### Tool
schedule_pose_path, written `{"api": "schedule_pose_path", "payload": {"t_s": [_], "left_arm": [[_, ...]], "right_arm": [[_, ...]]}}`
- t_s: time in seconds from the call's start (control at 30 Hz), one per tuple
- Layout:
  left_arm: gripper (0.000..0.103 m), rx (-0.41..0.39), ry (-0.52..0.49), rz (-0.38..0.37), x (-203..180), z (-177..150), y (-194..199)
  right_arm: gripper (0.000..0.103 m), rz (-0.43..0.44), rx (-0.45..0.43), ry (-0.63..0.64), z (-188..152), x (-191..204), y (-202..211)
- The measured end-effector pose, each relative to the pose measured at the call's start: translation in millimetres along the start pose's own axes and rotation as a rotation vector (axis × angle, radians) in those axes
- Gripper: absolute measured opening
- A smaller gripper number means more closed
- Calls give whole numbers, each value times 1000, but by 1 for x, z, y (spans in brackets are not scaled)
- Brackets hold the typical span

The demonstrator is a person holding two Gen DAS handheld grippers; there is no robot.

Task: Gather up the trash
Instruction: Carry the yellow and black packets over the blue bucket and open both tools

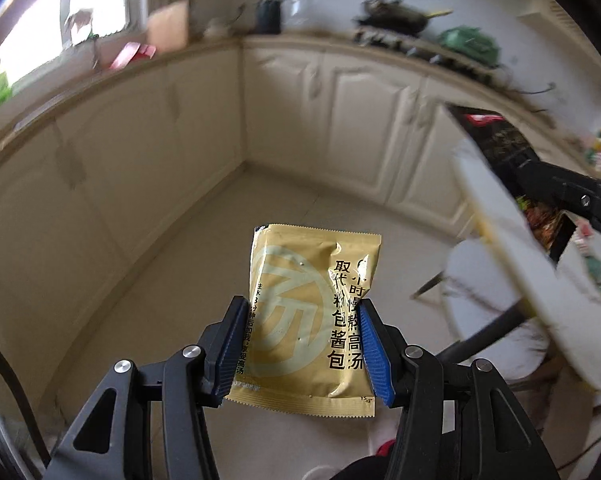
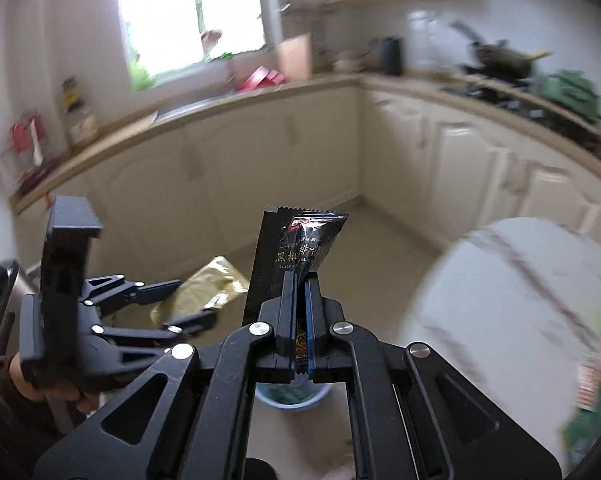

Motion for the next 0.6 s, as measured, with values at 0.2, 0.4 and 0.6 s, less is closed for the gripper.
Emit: {"api": "schedule_pose_path", "payload": {"t_s": [0.2, 0.4, 0.6], "left_arm": [[50, 190, 22, 23, 22, -33, -90], [50, 346, 11, 23, 15, -51, -176], [55, 466, -14, 49, 5, -57, -250]], "right_arm": [[4, 59, 185, -31, -33, 10, -124], [4, 43, 357, -112, -88, -33, -215], [4, 48, 465, -224, -138, -84, -270]]}}
Point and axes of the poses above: each gripper's, at about its wrist camera, not at the fingertips, and y roughly against the way its jaws point, x to its left, z to its top, the point moved 6 cm from there along -y, roughly the way its jaws point, and after that the axes turned 14 degrees about z, right-handed, at the moved point
